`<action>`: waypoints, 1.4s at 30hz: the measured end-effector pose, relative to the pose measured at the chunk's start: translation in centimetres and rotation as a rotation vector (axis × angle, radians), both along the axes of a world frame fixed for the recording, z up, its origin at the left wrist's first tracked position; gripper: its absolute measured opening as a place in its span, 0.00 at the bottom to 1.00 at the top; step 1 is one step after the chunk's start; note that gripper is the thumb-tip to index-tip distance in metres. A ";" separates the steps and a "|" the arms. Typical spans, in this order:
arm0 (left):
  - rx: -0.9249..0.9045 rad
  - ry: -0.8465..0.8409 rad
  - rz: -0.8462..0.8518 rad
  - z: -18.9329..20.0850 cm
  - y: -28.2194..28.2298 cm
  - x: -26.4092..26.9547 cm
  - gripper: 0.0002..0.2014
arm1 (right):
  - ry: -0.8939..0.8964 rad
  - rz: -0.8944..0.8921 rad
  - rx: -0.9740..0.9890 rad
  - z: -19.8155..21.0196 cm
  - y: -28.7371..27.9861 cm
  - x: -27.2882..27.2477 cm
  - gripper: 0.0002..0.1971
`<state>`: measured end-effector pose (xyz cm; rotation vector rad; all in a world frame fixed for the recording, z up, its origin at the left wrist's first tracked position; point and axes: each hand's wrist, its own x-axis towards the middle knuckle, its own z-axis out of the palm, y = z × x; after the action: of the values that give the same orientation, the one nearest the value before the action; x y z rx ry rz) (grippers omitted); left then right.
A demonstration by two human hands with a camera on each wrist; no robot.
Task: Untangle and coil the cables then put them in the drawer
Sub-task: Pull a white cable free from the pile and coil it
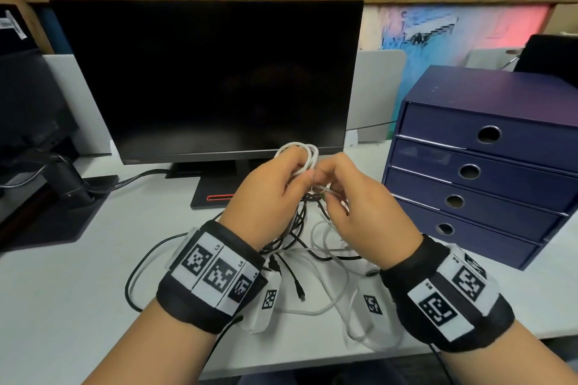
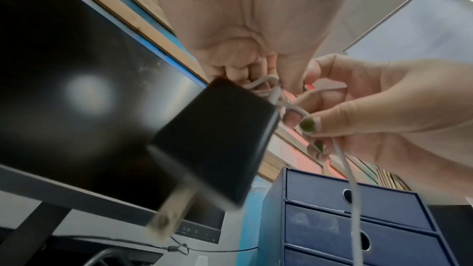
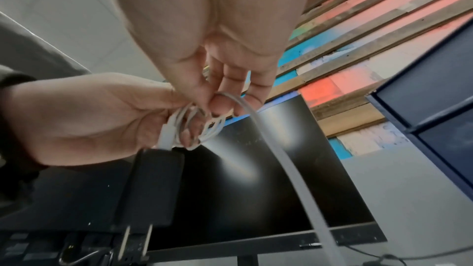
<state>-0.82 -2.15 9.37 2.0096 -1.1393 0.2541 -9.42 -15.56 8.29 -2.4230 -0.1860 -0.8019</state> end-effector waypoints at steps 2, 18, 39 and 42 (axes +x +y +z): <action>0.059 -0.052 0.010 0.0 -0.2 -0.1 0.09 | -0.015 -0.018 -0.026 0.4 -0.1 -0.1 0.17; -0.092 0.255 -0.099 0.8 0.3 0.4 0.12 | -0.100 -0.320 -0.043 0.7 -2.5 2.5 0.07; -0.530 0.395 -0.347 1.8 -0.7 -0.1 0.11 | 0.315 -0.096 0.092 0.6 -0.6 3.5 0.10; -0.423 0.285 -0.241 1.5 -0.8 -0.1 0.13 | 0.330 -0.053 -0.121 0.9 0.1 3.2 0.10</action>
<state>-0.95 -2.92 10.83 1.4699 -1.0325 0.0716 -6.21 -15.48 9.17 -2.6417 -0.0425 -0.4126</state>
